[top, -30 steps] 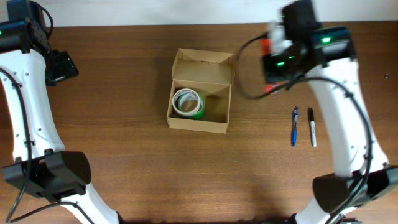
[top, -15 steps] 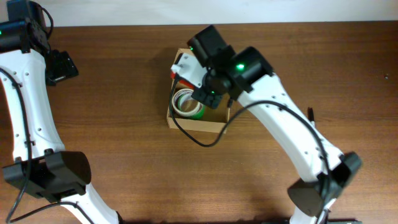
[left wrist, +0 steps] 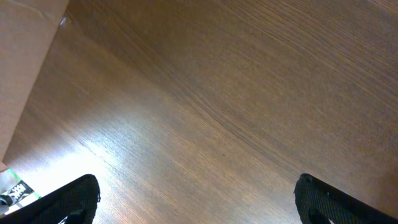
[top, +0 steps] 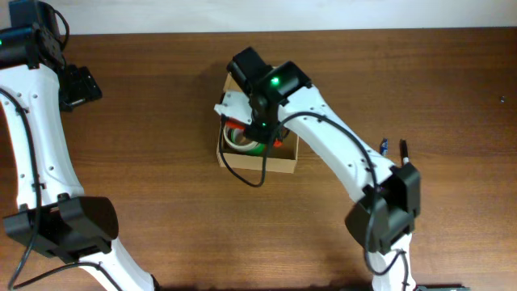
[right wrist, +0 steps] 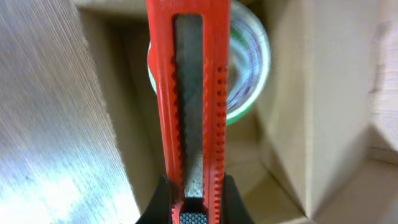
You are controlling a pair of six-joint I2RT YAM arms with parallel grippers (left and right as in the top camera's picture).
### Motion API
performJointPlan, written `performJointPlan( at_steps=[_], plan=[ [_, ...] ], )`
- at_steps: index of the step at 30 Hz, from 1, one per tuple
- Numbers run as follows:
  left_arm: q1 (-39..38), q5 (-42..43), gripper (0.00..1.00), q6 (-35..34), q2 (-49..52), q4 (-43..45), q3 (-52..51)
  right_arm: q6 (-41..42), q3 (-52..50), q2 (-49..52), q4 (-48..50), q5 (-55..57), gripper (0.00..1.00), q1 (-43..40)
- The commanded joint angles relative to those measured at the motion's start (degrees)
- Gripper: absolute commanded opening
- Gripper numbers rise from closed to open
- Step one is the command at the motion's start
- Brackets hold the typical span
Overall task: Pack container
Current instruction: 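Lower the box cutter into the box beside the tapes and release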
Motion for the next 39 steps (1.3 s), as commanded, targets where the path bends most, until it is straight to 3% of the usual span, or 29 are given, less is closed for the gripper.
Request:
performJointPlan(
  at_steps=[1, 39],
  plan=[
    [0.35, 0.02, 1.00, 0.07, 0.13, 0.11, -0.37, -2.03, 0.90, 3.26, -0.98, 1.92, 0.04, 0.07],
    [0.35, 0.02, 1.00, 0.07, 0.13, 0.11, -0.37, -1.97, 0.26, 7.41, -2.56, -4.42, 0.04, 0.17]
  ],
)
